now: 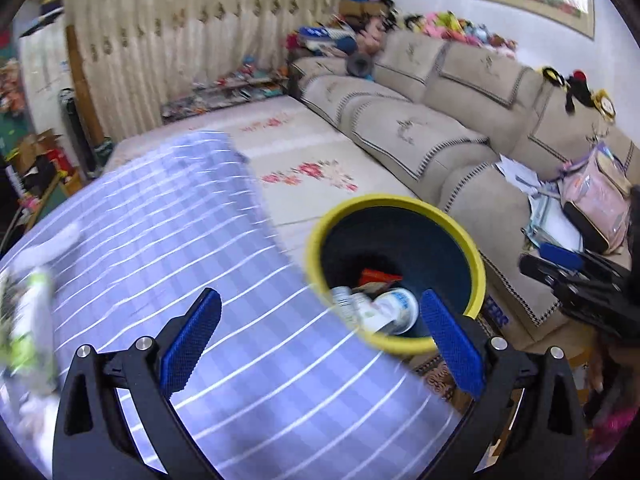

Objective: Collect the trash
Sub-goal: 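Move both tools back over the table toward the green bottle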

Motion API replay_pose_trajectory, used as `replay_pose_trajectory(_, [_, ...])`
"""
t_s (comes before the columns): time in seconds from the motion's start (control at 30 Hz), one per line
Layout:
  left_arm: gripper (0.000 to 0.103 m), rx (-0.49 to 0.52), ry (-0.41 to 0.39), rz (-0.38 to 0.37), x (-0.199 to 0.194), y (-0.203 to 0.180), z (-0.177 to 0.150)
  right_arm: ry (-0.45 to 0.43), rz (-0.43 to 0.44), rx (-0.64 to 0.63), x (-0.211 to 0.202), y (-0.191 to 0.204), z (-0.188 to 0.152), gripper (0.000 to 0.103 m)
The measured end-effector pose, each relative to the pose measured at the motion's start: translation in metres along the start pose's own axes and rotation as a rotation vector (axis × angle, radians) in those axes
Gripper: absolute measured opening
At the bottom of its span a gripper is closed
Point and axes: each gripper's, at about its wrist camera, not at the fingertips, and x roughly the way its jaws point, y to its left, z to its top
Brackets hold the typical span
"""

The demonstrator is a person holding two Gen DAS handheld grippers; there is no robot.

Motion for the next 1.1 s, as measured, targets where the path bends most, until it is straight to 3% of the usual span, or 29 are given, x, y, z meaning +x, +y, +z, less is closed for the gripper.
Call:
replay_pose_trajectory(0.27, [0.098, -0.189, -0.097, 0.177, -0.111, 0.096, -0.073, 0.005, 0.202, -0.154, 0.016, 0.123, 0.016, 0.059])
replay_pose_trajectory(0.4, [0.098, -0.296, -0.137, 0.325, -0.160, 0.144, -0.113, 0.025, 0.330, -0.241, 0.025, 0.208, 0.016, 0.059])
replay_pose_trajectory(0.5, [0.098, -0.369, -0.153, 0.383, -0.184, 0.175, -0.136, 0.040, 0.411, -0.296, 0.029, 0.270, 0.010, 0.059])
replay_pose_trajectory(0.63, [0.098, -0.439, -0.166, 0.410, -0.200, 0.200, -0.157, 0.045, 0.477, -0.342, 0.037, 0.341, 0.004, 0.059])
replay_pose_trajectory(0.77, [0.098, -0.465, -0.166, 0.411, -0.202, 0.213, -0.166, 0.064, 0.483, -0.383, 0.050, 0.396, -0.006, 0.059])
replay_pose_trajectory(1.1, [0.098, -0.521, -0.157, 0.380, -0.194, 0.228, -0.183, 0.113, 0.408, -0.434, 0.081, 0.446, -0.022, 0.059])
